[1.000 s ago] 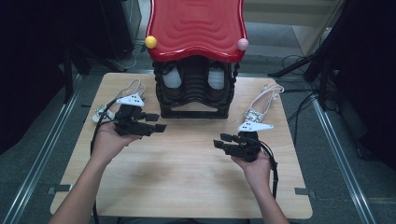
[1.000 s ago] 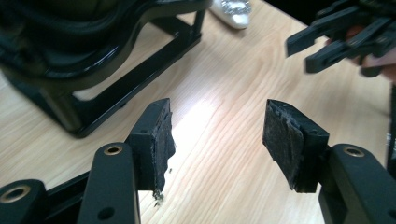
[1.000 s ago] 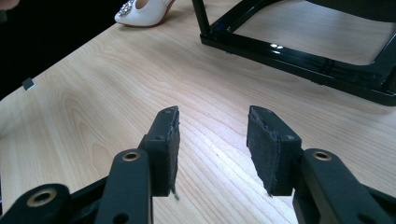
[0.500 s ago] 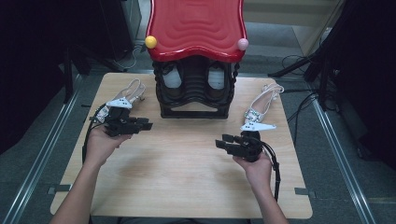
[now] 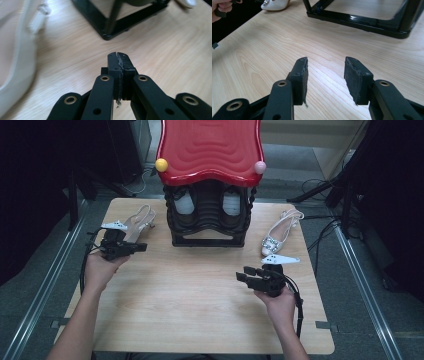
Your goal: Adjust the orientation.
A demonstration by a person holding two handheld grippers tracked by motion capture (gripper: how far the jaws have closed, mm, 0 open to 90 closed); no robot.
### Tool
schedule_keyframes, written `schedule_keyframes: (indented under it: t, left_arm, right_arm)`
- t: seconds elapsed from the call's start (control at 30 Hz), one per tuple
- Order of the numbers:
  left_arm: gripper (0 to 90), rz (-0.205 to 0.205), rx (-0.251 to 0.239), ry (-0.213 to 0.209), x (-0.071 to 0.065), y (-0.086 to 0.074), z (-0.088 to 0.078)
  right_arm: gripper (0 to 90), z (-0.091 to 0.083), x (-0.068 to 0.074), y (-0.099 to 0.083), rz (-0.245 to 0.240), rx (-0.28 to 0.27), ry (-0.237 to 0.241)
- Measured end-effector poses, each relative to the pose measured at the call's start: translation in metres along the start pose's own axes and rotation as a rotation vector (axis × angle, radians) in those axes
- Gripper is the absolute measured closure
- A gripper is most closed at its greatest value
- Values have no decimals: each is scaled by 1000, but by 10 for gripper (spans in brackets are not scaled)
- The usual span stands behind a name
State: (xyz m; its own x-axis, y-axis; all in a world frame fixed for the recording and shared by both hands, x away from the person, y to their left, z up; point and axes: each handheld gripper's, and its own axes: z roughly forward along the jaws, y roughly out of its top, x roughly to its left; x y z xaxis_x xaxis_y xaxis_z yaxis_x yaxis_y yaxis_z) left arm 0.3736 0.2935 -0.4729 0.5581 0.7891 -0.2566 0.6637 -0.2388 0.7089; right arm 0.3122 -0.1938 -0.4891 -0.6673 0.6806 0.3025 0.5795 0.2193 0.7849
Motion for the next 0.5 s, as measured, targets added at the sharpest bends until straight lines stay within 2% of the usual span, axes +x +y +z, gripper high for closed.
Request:
schedule_keyframes:
  t: [0.07, 0.2, 0.23, 0.27, 0.33, 0.43, 0.5]
  left_arm:
    - [898, 0, 14, 26, 8, 1, 1]
    - [898, -30, 24, 44, 27, 5, 4]
    - [898, -37, 7, 56, 32, 7, 5]
    - [898, -50, 11, 51, 37, 10, 5]
    - [898, -61, 5, 71, 44, 16, 5]
    - [898, -45, 17, 101, 50, 27, 5]
    - [898, -55, 8, 115, 56, 36, 4]
  right_arm:
    - [552, -2, -1, -2, 5, 0, -8]
    - [551, -5, 1, -5, 9, 1, -19]
    - [551, -5, 1, -6, 6, -2, -20]
    - [551, -6, 1, -7, 12, 1, -23]
    - [551, -6, 2, -9, 11, 5, -25]
    - [549, -6, 2, -11, 5, 12, -32]
    - [548, -6, 2, -12, 8, 15, -32]
